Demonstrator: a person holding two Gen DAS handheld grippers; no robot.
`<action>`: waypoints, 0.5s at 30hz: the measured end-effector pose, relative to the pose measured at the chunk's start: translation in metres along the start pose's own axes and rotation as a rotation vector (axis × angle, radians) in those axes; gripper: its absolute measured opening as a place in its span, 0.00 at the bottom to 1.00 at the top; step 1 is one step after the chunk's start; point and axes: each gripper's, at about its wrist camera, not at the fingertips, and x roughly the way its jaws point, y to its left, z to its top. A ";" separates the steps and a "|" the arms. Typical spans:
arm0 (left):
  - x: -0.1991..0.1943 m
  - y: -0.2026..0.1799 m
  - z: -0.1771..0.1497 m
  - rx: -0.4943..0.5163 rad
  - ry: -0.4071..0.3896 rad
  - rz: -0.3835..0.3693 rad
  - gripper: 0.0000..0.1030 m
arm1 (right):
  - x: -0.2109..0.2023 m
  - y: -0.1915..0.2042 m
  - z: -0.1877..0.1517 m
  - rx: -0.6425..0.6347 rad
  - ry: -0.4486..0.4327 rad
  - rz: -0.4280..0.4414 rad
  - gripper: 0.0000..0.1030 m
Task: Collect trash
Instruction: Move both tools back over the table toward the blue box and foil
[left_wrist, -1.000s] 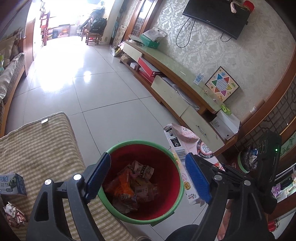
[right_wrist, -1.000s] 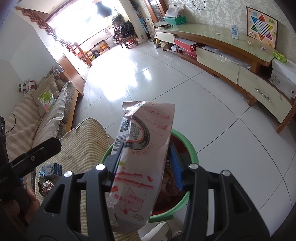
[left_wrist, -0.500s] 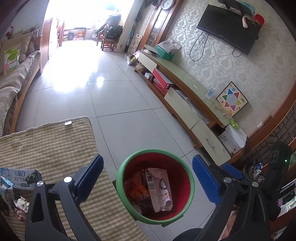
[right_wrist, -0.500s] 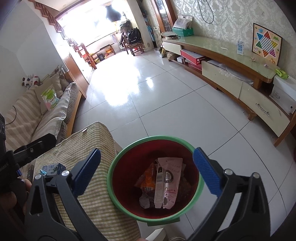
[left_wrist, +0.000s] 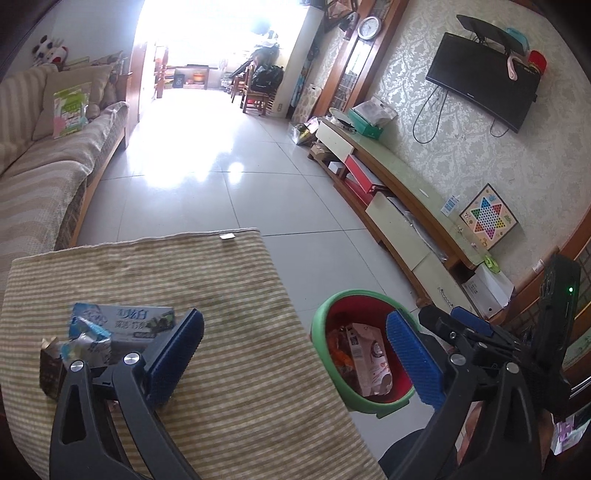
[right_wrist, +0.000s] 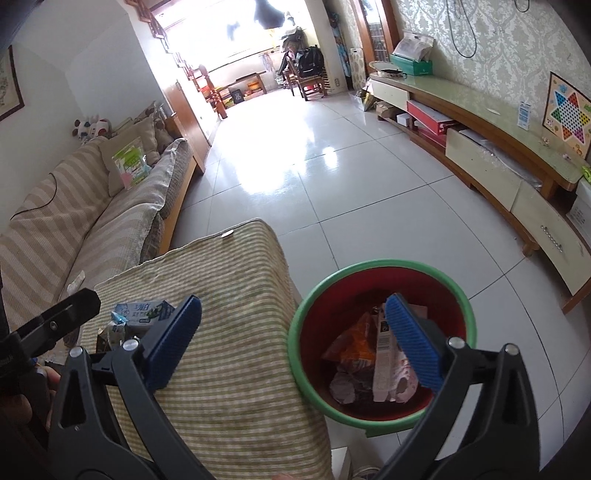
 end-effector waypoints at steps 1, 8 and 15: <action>-0.006 0.008 -0.003 -0.006 -0.008 0.013 0.92 | 0.000 0.009 -0.001 -0.011 0.003 0.008 0.95; -0.043 0.070 -0.023 -0.091 -0.035 0.072 0.92 | 0.010 0.072 -0.016 -0.085 0.038 0.053 0.95; -0.069 0.141 -0.046 -0.157 -0.016 0.179 0.92 | 0.024 0.137 -0.036 -0.181 0.072 0.100 0.95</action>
